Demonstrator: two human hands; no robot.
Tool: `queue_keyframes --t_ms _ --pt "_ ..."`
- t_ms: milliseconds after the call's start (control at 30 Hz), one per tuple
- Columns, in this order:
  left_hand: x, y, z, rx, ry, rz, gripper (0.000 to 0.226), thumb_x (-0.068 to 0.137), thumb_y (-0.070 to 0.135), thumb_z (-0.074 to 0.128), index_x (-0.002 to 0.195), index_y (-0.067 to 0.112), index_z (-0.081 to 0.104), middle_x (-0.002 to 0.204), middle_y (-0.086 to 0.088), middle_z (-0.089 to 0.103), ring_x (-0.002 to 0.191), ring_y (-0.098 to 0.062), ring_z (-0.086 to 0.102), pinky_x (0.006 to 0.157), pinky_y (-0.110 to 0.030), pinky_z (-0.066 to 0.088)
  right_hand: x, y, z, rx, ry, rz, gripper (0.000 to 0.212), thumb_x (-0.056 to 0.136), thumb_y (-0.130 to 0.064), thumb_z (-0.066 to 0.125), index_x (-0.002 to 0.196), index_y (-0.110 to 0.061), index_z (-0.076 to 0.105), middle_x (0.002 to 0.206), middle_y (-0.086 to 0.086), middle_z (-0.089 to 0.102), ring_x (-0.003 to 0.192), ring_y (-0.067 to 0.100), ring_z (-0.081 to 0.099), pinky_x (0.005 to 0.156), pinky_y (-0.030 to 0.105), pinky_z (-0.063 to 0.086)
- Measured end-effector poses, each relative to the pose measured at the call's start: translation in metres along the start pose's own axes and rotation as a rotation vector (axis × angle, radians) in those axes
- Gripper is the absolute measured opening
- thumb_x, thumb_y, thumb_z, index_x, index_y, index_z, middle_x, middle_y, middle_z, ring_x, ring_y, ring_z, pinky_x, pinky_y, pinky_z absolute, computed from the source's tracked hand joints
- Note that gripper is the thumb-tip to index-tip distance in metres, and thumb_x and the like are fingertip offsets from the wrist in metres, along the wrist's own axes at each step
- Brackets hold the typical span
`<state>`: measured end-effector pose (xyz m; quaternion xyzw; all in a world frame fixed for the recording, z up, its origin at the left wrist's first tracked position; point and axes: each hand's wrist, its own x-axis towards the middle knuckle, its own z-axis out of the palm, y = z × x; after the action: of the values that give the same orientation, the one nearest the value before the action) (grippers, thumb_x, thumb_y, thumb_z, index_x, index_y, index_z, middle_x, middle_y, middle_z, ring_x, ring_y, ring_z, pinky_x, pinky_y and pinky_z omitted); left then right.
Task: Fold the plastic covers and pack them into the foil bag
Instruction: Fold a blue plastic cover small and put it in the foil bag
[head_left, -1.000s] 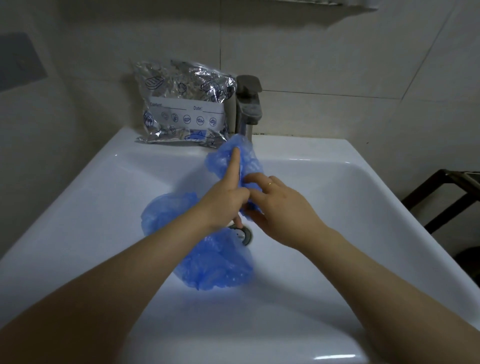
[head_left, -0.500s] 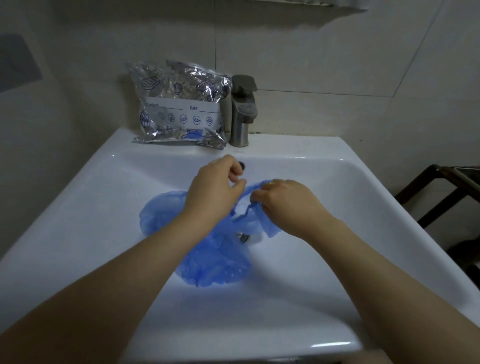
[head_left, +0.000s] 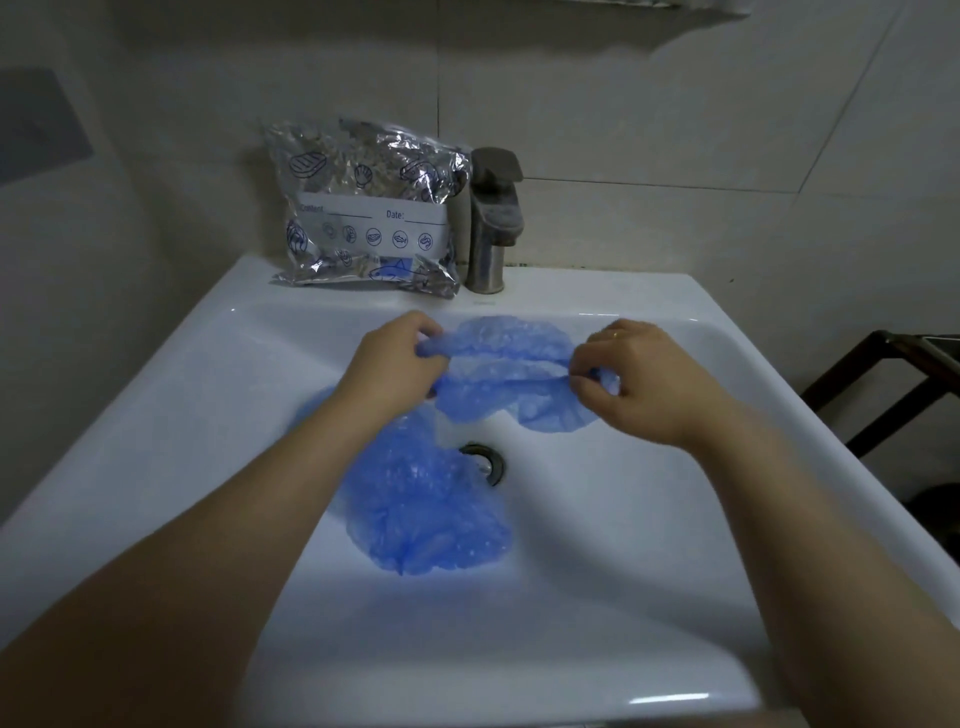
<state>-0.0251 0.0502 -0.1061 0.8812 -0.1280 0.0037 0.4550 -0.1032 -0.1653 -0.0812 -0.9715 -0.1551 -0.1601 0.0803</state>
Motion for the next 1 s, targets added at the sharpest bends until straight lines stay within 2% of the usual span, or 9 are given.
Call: queue_keyframes --t_ms 167,267,333,400,467,633,767,900,1000 --pt "-0.008 0.017 -0.001 -0.382 -0.145 -0.123 0.009 0.088 0.01 0.059 0.079 0.01 0.063 0.055 0.002 0.056 0.048 -0.006 0.051 0.052 -0.018 0.039 0.002 0.006 0.015 0.147 0.069 0.07 0.011 0.081 -0.01 0.07 0.09 -0.004 0.072 0.077 0.01 0.062 0.068 0.024 0.054 0.063 0.019 0.032" --pt "-0.021 0.032 0.005 -0.531 -0.281 -0.135 0.015 0.083 0.025 0.067 0.084 0.012 0.061 0.07 0.0 0.062 0.064 -0.014 0.057 0.062 -0.023 0.043 0.006 -0.006 0.022 0.234 0.145 0.146 0.012 0.081 -0.007 0.068 0.093 -0.007 0.067 0.08 -0.001 0.053 0.067 0.01 0.045 0.061 0.008 0.031" --pt "-0.026 0.037 0.008 -0.491 -0.292 -0.106 0.037 0.075 0.034 0.075 0.104 0.022 0.057 0.094 0.0 0.063 0.081 -0.013 0.059 0.07 -0.025 0.046 0.007 -0.013 0.025 0.276 0.212 0.195 0.013 0.081 -0.004 0.066 0.093 -0.008 0.065 0.08 -0.004 0.052 0.063 0.003 0.044 0.063 0.004 0.034" --pt "-0.027 0.035 0.011 -0.288 -0.296 -0.047 0.081 0.071 0.03 0.08 0.137 0.029 0.034 0.113 -0.001 0.055 0.097 -0.014 0.057 0.075 -0.025 0.046 0.007 -0.018 0.025 0.314 0.28 0.241 0.018 0.082 0.0 0.063 0.097 -0.009 0.063 0.08 -0.005 0.051 0.065 -0.001 0.045 0.064 0.001 0.034" --pt "-0.026 0.027 0.013 -0.07 -0.286 0.025 0.102 0.071 0.024 0.08 0.147 0.03 0.014 0.107 0.002 0.054 0.089 -0.014 0.059 0.068 -0.023 0.047 0.006 -0.02 0.023 0.37 0.316 0.289 0.028 0.084 0.002 0.06 0.108 -0.01 0.059 0.082 -0.005 0.048 0.066 -0.001 0.045 0.065 0.0 0.034" --pt "-0.008 0.008 0.015 0.019 -0.169 0.072 0.049 0.083 0.011 0.066 0.129 0.019 0.049 0.078 0.01 0.056 0.064 -0.007 0.053 0.056 -0.018 0.038 0.005 -0.008 0.024 0.386 0.251 0.354 0.051 0.085 -0.006 0.064 0.132 -0.015 0.046 0.107 -0.005 0.05 0.071 0.005 0.048 0.067 -0.001 0.033" --pt "-0.004 0.008 0.014 -0.133 0.048 0.042 0.019 0.091 0.021 0.056 0.108 0.019 0.047 0.092 0.005 0.054 0.085 -0.016 0.053 0.063 -0.023 0.038 0.003 0.005 0.024 0.345 0.195 0.456 0.012 0.083 -0.015 0.068 0.093 -0.008 0.069 0.084 0.003 0.064 0.078 0.017 0.057 0.061 0.013 0.035" --pt "-0.019 0.021 0.023 -0.058 0.023 0.251 0.02 0.089 0.034 0.058 0.101 0.02 0.049 0.115 0.001 0.041 0.101 -0.012 0.049 0.083 -0.018 0.034 0.004 -0.007 0.025 0.759 0.211 0.569 0.006 0.082 -0.012 0.068 0.079 -0.009 0.063 0.071 0.002 0.06 0.067 0.013 0.053 0.062 0.022 0.042" --pt "-0.026 0.019 0.031 0.136 -0.115 0.376 0.039 0.077 0.034 0.073 0.108 0.02 0.056 0.132 -0.001 0.032 0.11 -0.019 0.051 0.094 -0.031 0.042 0.005 -0.019 0.022 0.936 0.192 0.546 0.009 0.083 -0.007 0.066 0.076 -0.012 0.062 0.07 0.004 0.061 0.064 0.012 0.055 0.062 0.023 0.046"
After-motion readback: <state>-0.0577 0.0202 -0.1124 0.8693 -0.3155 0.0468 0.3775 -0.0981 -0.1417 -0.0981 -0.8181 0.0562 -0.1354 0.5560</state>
